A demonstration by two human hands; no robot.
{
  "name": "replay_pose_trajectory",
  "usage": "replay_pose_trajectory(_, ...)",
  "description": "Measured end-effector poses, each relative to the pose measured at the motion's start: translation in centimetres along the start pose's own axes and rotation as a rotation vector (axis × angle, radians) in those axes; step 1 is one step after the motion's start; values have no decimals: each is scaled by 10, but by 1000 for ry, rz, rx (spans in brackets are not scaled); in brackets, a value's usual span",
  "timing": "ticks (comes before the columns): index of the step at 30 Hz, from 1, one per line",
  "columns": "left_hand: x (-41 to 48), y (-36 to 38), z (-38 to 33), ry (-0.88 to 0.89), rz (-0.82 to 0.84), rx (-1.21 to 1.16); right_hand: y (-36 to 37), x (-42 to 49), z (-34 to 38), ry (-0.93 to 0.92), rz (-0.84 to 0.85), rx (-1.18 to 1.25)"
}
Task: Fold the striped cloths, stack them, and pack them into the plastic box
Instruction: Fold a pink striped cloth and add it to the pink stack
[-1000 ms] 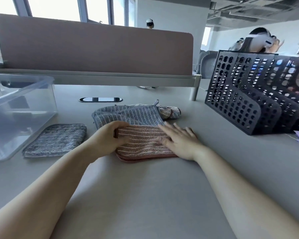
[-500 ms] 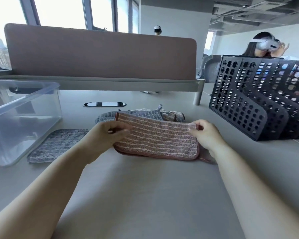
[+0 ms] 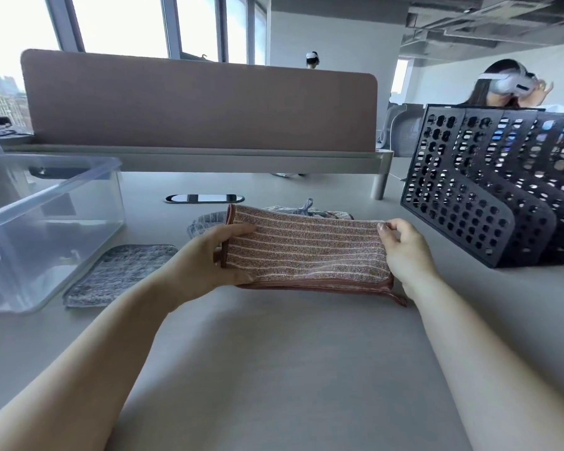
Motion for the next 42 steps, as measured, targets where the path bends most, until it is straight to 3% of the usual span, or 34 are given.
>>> replay_pose_trajectory(5, 0, 2, 11, -58, -48, -46, 19, -14, -5, 92, 425, -1)
replay_pose_trajectory(7, 0, 2, 13, -76, -40, -24, 22, -15, -4, 37, 490, -17)
replay_pose_trajectory(12, 0, -1, 3, -40, -82, 19, 10, -17, 16, -45, 308, 18)
replay_pose_trajectory(16, -4, 21, -38, 242, -248, 89, 14, -41, 65, -228, 157, 113)
replay_pose_trajectory(19, -8, 51, -55, 285, -239, -20, 39, -70, 99, -376, 238, 175)
replay_pose_trajectory(25, -9, 41, -55, 324, -352, -73, 47, -85, 109, -426, 452, 423)
replay_pose_trajectory(28, -7, 32, -51, 307, -392, -33, 39, -77, 107, -462, 314, 403)
replay_pose_trajectory(31, -7, 31, -53, 304, -297, -53, 26, -64, 102, -540, 149, 180)
replay_pose_trajectory(35, -8, 34, -55, 321, -193, -38, 32, -62, 95, -495, 381, 198)
replay_pose_trajectory(42, -9, 44, -58, 398, -119, 202, 30, -70, 111, -598, 446, 327)
Point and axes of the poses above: each hand's wrist, its own x-axis towards the middle knuckle, its own y-axis out of the palm, z = x × y, the point moved 5 cm from there along x, towards the middle knuckle, and after that the axes turned 10 degrees about -x, right-handed, at the moved point
